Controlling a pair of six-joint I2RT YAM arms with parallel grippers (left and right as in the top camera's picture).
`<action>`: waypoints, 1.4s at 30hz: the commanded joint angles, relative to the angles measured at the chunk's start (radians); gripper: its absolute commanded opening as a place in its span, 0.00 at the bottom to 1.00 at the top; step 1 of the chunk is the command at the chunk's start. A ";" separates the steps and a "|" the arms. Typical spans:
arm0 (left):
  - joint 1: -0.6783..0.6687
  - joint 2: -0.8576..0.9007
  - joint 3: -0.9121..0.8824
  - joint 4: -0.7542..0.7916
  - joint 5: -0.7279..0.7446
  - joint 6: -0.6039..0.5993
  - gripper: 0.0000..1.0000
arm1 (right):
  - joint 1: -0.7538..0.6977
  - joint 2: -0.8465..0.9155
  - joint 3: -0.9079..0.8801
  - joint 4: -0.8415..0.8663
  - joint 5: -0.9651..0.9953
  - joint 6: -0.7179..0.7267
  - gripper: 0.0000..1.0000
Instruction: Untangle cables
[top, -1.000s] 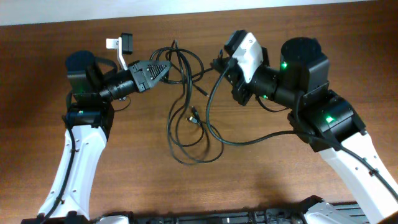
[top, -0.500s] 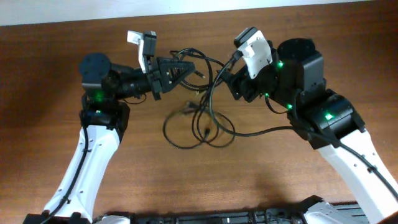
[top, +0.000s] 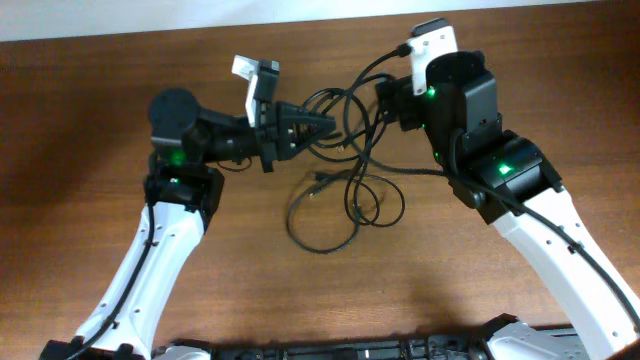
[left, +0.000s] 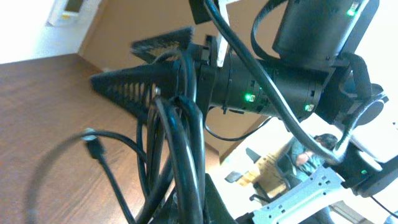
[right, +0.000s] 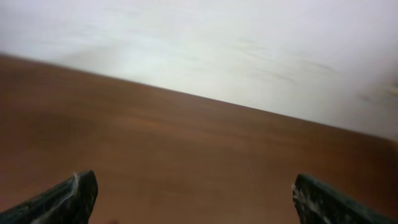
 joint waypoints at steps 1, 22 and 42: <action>0.089 -0.021 0.008 0.006 0.072 0.005 0.00 | -0.008 0.000 0.016 -0.018 0.278 0.116 0.99; 0.251 -0.023 0.008 -0.676 -0.773 0.354 0.99 | -0.262 -0.002 0.016 -0.274 -0.456 0.270 0.99; 0.251 -0.423 0.008 -0.991 -0.967 0.705 0.99 | 0.035 0.285 -0.034 -0.498 -0.763 0.038 0.99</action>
